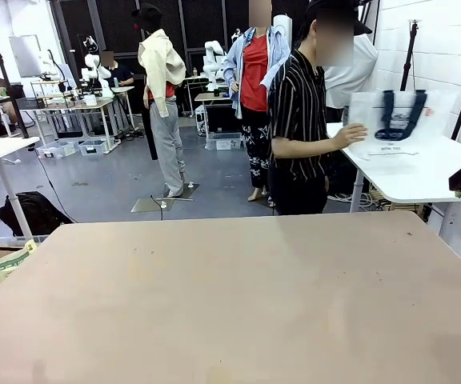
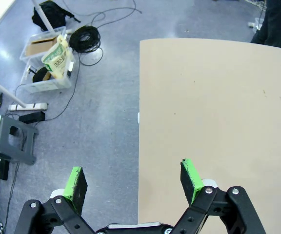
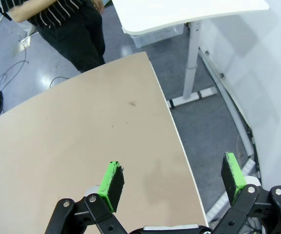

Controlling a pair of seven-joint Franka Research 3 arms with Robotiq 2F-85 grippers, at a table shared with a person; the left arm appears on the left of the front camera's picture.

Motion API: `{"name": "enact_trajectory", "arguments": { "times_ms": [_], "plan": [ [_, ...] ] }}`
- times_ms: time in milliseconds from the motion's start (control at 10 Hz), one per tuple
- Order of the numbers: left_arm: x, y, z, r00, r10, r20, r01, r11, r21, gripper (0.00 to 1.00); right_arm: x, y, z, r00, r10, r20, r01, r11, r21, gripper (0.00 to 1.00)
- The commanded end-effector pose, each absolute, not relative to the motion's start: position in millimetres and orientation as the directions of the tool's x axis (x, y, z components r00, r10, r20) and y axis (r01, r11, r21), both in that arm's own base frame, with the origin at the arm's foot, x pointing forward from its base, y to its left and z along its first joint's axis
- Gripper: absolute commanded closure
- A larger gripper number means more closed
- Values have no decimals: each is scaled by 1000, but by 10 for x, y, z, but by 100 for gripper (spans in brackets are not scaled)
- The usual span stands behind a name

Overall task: Transfer purchased items from the store into the shopping bag.
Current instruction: Open the Reusable shopping bag in the center of the table.

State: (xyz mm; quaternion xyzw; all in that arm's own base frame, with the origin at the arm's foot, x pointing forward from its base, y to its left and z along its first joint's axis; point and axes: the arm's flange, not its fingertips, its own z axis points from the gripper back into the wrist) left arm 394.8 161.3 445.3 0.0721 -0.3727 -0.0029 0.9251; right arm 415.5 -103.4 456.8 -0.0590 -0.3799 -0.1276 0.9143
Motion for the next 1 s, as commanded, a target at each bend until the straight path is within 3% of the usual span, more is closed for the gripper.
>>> {"name": "enact_trajectory", "arguments": {
  "times_ms": [0,900],
  "plan": [
    [3943,1633,4442,723,-62,688,-47,989,138,0,4144,-1035,4571,689,-179,703,272,962,-22,0],
    [3943,1633,4442,723,-62,688,-47,989,138,0,4144,-1035,4571,689,-179,703,272,962,-22,0]
  ]
}}
